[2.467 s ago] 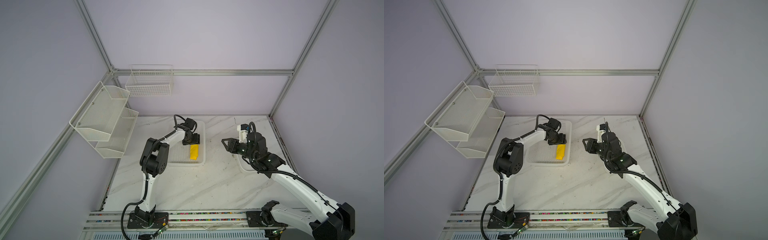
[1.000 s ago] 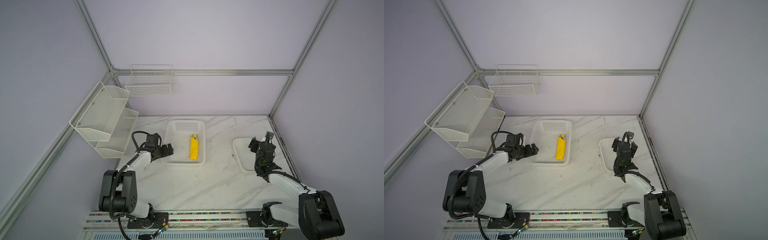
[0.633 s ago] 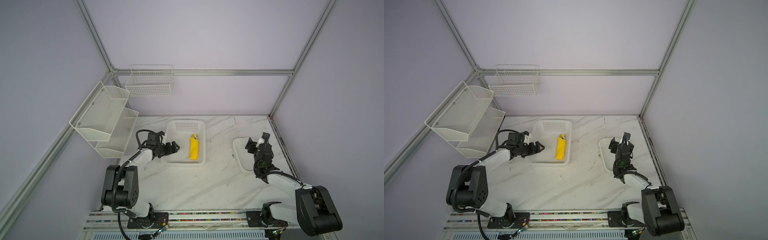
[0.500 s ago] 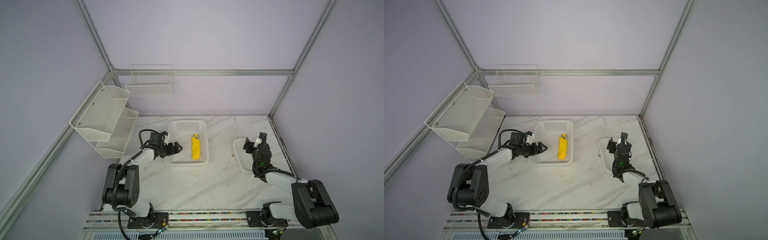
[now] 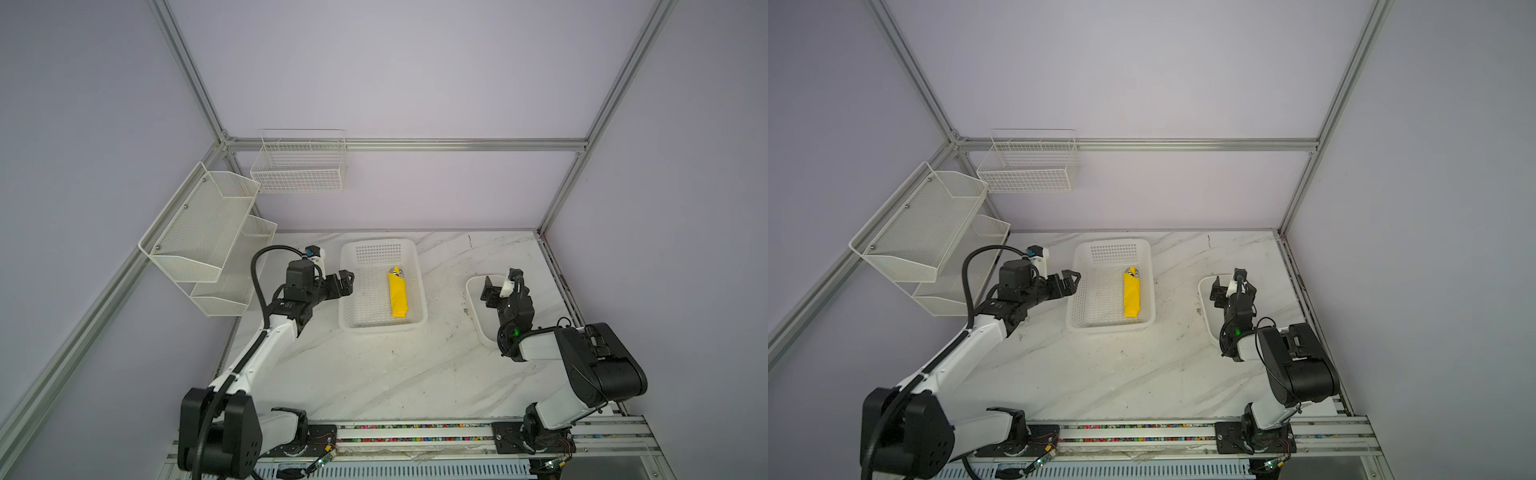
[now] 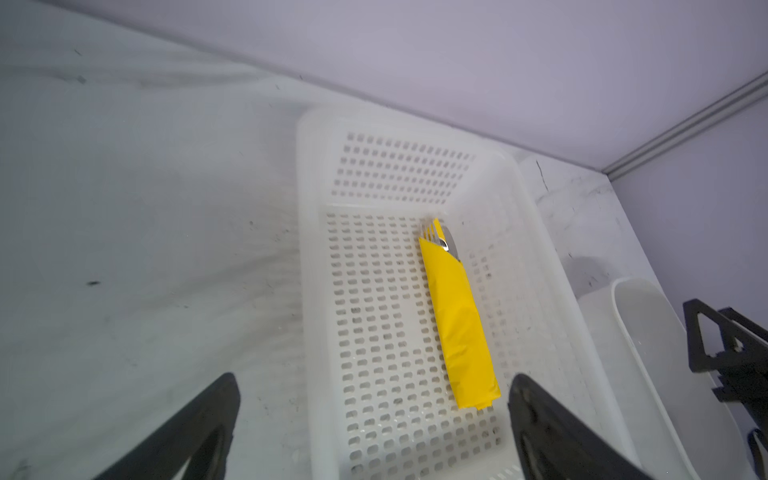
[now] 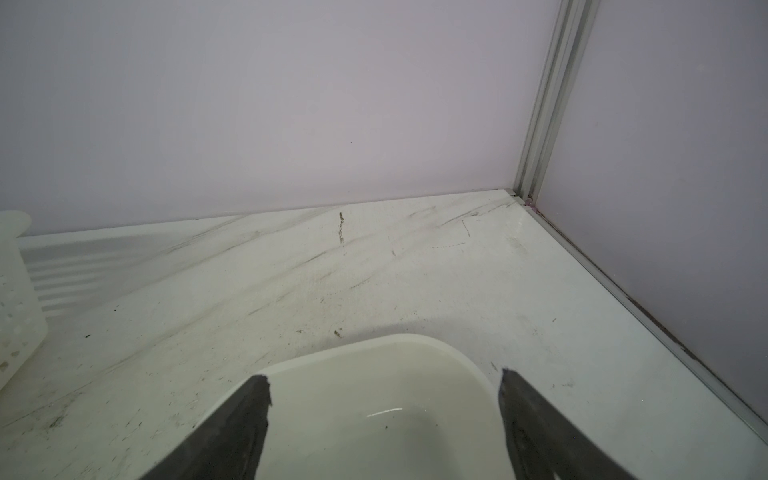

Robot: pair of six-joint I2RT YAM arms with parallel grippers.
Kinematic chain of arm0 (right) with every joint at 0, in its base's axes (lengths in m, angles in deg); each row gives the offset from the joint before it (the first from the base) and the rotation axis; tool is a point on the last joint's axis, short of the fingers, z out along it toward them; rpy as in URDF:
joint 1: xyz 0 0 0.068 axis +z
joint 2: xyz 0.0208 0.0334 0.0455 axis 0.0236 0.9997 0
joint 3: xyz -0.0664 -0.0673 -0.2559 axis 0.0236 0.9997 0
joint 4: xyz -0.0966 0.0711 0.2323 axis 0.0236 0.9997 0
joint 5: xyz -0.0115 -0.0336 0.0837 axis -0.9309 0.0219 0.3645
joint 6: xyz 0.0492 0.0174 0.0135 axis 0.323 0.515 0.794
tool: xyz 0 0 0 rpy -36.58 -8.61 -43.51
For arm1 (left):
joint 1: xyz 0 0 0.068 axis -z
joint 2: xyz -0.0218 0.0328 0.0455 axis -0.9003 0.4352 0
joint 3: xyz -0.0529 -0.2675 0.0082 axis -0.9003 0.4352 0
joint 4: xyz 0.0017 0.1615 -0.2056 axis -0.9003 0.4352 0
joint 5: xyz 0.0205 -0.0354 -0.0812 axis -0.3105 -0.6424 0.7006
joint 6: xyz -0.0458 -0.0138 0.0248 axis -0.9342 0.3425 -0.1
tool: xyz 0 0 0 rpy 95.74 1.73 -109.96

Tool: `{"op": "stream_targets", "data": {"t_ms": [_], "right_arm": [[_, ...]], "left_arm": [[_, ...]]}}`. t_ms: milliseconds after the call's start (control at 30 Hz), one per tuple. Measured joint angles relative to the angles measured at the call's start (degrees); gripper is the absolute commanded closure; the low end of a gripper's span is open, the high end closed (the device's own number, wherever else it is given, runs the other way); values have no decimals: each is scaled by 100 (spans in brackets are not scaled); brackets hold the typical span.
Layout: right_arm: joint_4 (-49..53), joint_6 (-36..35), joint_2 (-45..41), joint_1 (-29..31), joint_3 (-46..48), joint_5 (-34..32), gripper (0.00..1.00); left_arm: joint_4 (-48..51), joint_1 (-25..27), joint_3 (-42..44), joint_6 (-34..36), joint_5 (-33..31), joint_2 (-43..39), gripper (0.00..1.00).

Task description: Place the utensils on the paper napkin and roll it up

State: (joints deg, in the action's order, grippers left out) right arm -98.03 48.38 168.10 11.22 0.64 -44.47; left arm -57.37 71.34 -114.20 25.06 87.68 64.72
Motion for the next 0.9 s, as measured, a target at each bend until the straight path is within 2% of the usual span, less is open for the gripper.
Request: {"op": "stream_targets", "data": {"t_ms": [100, 200, 367, 467, 633, 900], "right_arm": [[-437, -157, 317, -4, -2, 83, 12], [-831, -232, 728, -13, -2, 94, 11], [-1023, -223, 1056, -22, -9, -22, 7], [-1012, -96, 1058, -35, -127, -306, 3], [-1025, 7, 1056, -61, -216, -632, 3], [-1025, 52, 1056, -63, -216, -761, 3]], "left_arm": [[-505, -15, 538, 238, -1045, -542, 0], [-1134, -72, 1163, 673, -1878, -581, 0], [-2046, -133, 1790, 1300, -2470, -160, 0], [-2929, -181, 2098, 1635, -2601, 293, 0], [-4120, -234, 2391, 1980, -2581, 1196, 0], [-5392, -494, 2437, 2120, -2011, 2247, 0]]}}
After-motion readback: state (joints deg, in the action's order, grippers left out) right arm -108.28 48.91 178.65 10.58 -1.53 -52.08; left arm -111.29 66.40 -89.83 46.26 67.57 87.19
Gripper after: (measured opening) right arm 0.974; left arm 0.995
